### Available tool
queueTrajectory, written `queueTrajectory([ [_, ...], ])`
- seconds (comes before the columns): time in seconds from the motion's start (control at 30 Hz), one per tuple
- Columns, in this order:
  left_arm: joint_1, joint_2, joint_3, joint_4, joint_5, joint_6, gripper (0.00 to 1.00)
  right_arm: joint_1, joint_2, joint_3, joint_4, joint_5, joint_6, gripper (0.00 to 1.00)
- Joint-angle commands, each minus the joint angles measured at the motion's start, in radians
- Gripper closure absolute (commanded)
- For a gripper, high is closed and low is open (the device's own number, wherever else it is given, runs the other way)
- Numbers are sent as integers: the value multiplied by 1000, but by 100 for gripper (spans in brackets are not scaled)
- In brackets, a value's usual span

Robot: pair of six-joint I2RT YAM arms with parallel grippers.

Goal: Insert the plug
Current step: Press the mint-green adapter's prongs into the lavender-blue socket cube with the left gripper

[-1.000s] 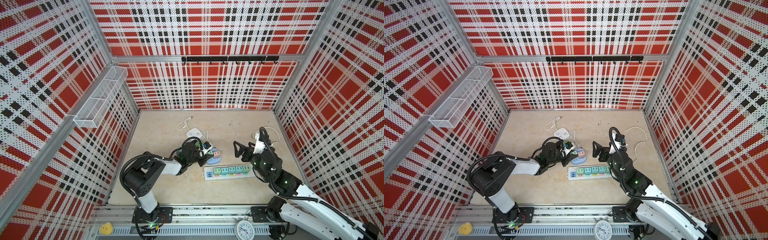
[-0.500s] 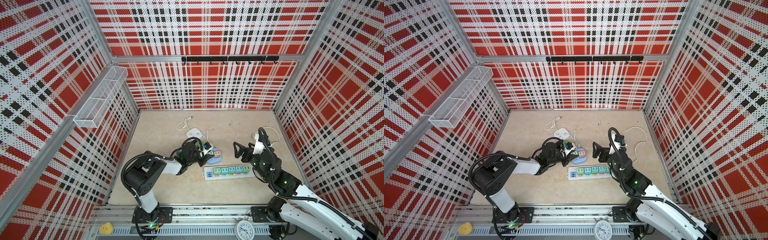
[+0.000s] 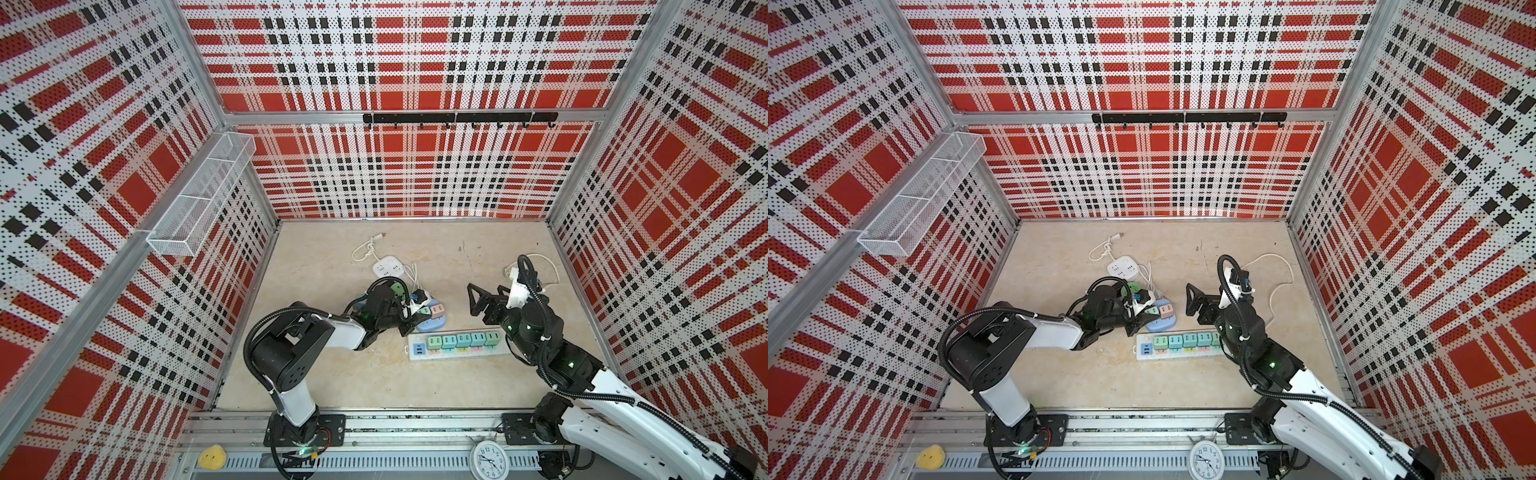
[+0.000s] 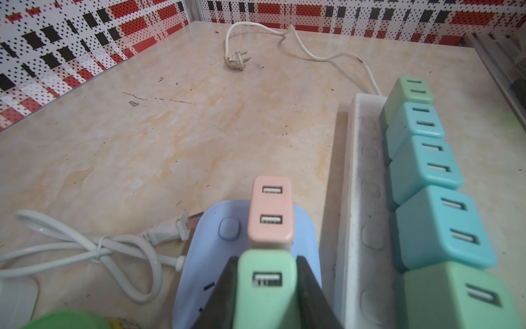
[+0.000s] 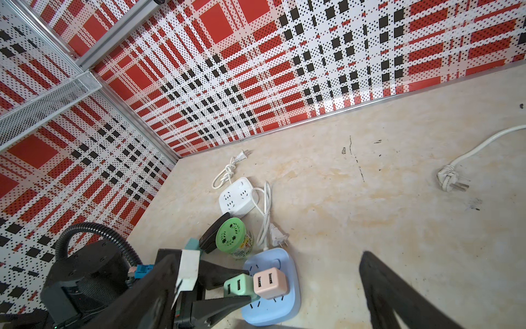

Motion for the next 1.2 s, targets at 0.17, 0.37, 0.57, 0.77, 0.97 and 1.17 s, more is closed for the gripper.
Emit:
queueTrajectory([
  [0.17, -28, 60, 52, -127, 6, 5, 100, -7, 16, 1, 32, -7, -1, 0],
  [0.37, -54, 121, 61, -126, -35, -3, 100, -13, 23, -6, 35, -5, 0, 0],
  [0.57, -77, 162, 69, -126, -67, -17, 100, -20, 23, -15, 37, -13, 5, 0],
  [0.77, -83, 152, 64, -153, -103, -31, 100, -25, 22, -21, 37, -18, 9, 0],
  [0.97, -87, 159, 95, -224, -137, -35, 100, -28, 15, -27, 34, -17, 12, 0],
  [1.17, -105, 176, 143, -263, -140, -27, 100, -34, 11, -26, 14, -12, 7, 0],
])
